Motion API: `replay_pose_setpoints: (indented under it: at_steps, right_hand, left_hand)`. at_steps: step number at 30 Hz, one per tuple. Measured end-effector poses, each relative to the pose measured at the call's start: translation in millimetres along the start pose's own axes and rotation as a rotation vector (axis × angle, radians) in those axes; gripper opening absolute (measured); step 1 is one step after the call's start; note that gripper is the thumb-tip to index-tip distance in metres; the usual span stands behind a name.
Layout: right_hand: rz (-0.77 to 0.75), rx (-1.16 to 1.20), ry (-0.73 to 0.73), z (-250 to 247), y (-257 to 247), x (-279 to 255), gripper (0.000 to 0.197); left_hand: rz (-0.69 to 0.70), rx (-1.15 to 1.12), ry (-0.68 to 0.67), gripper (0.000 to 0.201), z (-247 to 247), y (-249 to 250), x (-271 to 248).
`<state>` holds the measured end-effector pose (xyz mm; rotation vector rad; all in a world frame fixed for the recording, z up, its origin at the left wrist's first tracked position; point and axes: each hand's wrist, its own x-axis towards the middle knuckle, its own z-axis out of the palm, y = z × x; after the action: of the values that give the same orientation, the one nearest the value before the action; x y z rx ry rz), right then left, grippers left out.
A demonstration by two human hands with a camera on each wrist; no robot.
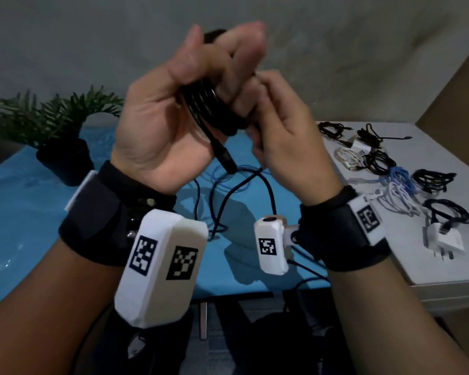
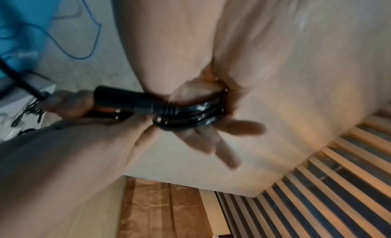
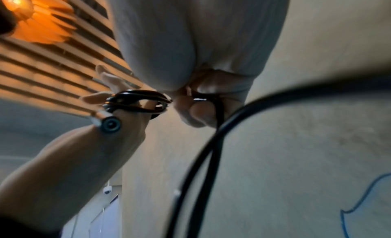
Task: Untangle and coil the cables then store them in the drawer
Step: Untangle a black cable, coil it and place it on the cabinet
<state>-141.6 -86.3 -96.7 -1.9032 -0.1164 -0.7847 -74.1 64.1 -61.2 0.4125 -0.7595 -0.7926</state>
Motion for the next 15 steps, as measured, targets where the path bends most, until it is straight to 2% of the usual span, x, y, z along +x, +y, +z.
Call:
replay_pose_setpoints:
  at_steps: [4,6,7,9,11,13,15]
  right_hand:
    - [0.099,-0.197,-0.088,10.8,1.7,-4.8,0.028]
    - [0.204,-0.216,-0.202,16.3,3.0,-9.6,0.029]
    - [0.253,-0.214,-0.275,19.4,3.3,-12.4,0.03]
    - [0.291,-0.248,-0.412,24.9,2.8,-17.0,0.029]
    - [0.249,-0.328,-0.493,27.6,-0.8,-18.6,0.027]
    - [0.176,-0.408,-0.499,23.2,-5.9,-16.1,0.031]
    - [0.102,-0.467,-0.436,11.6,-10.8,-10.6,0.033]
  left_hand:
    - [0.093,-0.051,0.096,0.05,-10.6,-0.7,3.0]
    - [0.15,0.03,0.133,0.037,-17.3,0.5,6.0]
    - [0.195,0.144,0.163,0.032,-19.8,1.9,7.8]
    - [0.315,0.592,0.262,0.025,-24.2,7.9,10.5]
    - [0.382,1.139,0.28,0.024,-30.7,10.2,9.2]
    - [0.258,1.555,0.201,0.029,-36.7,8.9,7.6]
    - [0.039,1.818,0.156,0.029,-39.0,6.3,6.0]
